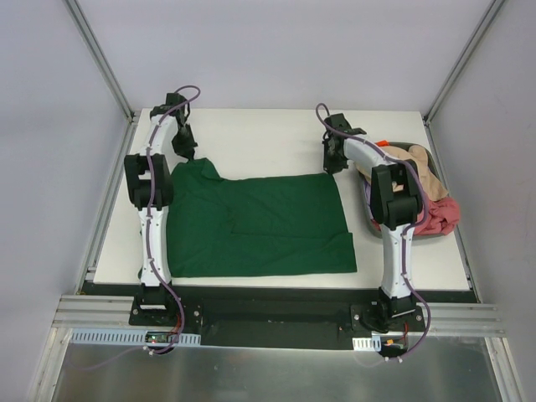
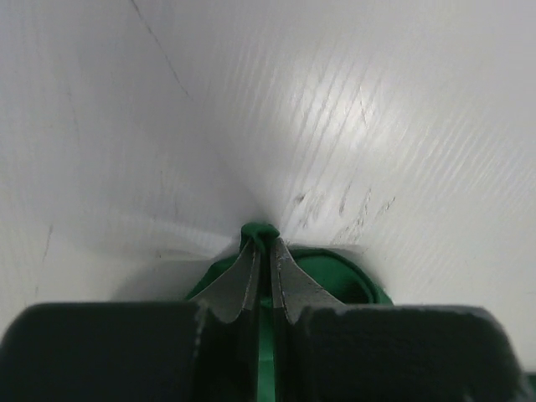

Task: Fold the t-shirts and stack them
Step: Grap the side of the flattened tshirt furthest away from the robot with both arms, then fold the other side of the tshirt into a rectangle

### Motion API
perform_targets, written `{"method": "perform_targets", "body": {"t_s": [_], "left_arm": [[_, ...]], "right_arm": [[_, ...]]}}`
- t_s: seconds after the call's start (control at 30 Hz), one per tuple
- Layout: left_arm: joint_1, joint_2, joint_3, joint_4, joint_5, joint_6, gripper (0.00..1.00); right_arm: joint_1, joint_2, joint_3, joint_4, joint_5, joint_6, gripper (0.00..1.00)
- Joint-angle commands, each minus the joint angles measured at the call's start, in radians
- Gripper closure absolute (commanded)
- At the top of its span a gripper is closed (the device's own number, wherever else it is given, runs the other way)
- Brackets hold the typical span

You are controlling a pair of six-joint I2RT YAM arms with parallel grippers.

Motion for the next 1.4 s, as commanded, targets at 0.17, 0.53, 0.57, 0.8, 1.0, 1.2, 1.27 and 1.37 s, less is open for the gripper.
{"method": "perform_targets", "body": {"t_s": [0.17, 0.53, 0.57, 0.8, 1.0, 1.2, 1.27, 1.37], "left_arm": [[-0.011, -0.339, -0.345, 0.069, 0.093, -0.040, 1.00], [-0.065, -0.853, -1.006, 0.273, 0.009, -0.146, 1.00], [-0.068, -0.897, -1.069, 0.290, 0.012, -0.160, 1.00], [-0.079, -1.221, -1.390, 0.322, -0.085, -0.253, 1.00], [-0.079, -1.425, -1.529, 0.316, -0.116, -0.292, 1.00], [-0.079, -1.579, -1.556, 0.255, -0.158, -0.381, 1.00], [-0.077, -1.616, -1.546, 0.215, -0.200, -0.397, 1.00], [-0.077, -1.643, -1.523, 0.161, -0.264, -0.413, 1.00]], "right_arm": [[0.050, -0.276, -0.196, 0.091, -0.047, -0.065, 1.00], [0.116, -0.520, -0.502, 0.174, -0.036, -0.027, 1.00], [0.116, -0.548, -0.529, 0.186, -0.039, -0.022, 1.00], [0.120, -0.713, -0.661, 0.181, -0.019, -0.028, 1.00], [0.120, -0.798, -0.746, 0.184, -0.059, -0.034, 1.00], [0.120, -0.809, -0.750, 0.164, -0.019, -0.047, 1.00], [0.119, -0.804, -0.740, 0.159, 0.005, -0.051, 1.00], [0.117, -0.793, -0.714, 0.139, 0.028, -0.051, 1.00]]}}
